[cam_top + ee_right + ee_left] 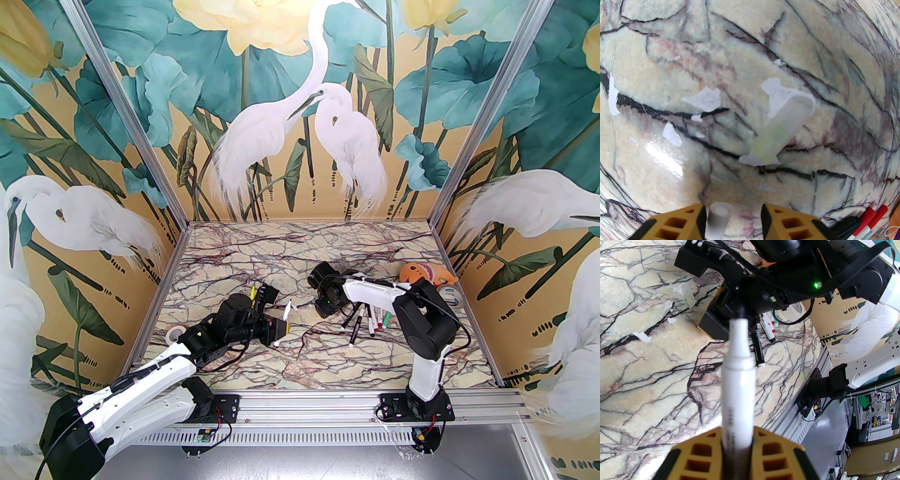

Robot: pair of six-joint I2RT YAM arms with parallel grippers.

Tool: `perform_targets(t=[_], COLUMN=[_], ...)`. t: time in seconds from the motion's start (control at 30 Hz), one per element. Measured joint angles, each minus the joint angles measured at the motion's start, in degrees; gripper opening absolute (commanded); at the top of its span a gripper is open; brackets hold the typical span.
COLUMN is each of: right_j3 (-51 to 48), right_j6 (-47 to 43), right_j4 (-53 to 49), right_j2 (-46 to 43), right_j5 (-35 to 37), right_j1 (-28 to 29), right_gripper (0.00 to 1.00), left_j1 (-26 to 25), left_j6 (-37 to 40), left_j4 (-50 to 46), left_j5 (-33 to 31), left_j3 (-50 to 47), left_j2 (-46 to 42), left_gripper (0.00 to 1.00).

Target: Open the pen caps

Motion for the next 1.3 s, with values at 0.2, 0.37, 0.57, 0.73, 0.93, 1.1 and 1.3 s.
perform_targets(t=[0.2,0.37,0.57,0.73,0.93,1.1,1.3], right_j3=[-3.4,-5.6,-6.3,-5.2,-2.5,-2.1,-2.1], right_j6=[3.6,8.0,13.6,17.9,22.3,24.9,26.9], right_j4=[2.4,3.4,3.8,3.5,4.9,6.6,9.4], right_j2=[-1.2,-2.9,-3.6,-3.5,-3.5,-3.0,-1.7], right_j5=[-0.2,0.3,2.0,3.5,2.6,0.3,-3.5], right_j1=[0.0,0.2,0.3,-0.3,-4.1,-6.2,-7.4], right_gripper=[0.36,0.27,0.25,0.24,0.24,0.25,0.25], left_j1=[0.0,0.0,0.0,0.0,0.0,0.0,0.0], left_j6=[0.0,0.0,0.0,0.0,0.0,0.0,0.0], left_j4=[0.0,-0.2,-0.2,-0.2,-0.4,-0.5,-0.5], left_j5=[0.0,0.0,0.0,0.0,0.0,0.0,0.0], left_j3=[0.0,1.0,1.5,1.5,1.5,1.5,1.5], left_j2=[0.0,0.3,0.9,0.9,0.4,-0.4,-0.4], left_gripper=[0.09,0.09,0.09,0.09,0.09,0.09,0.09])
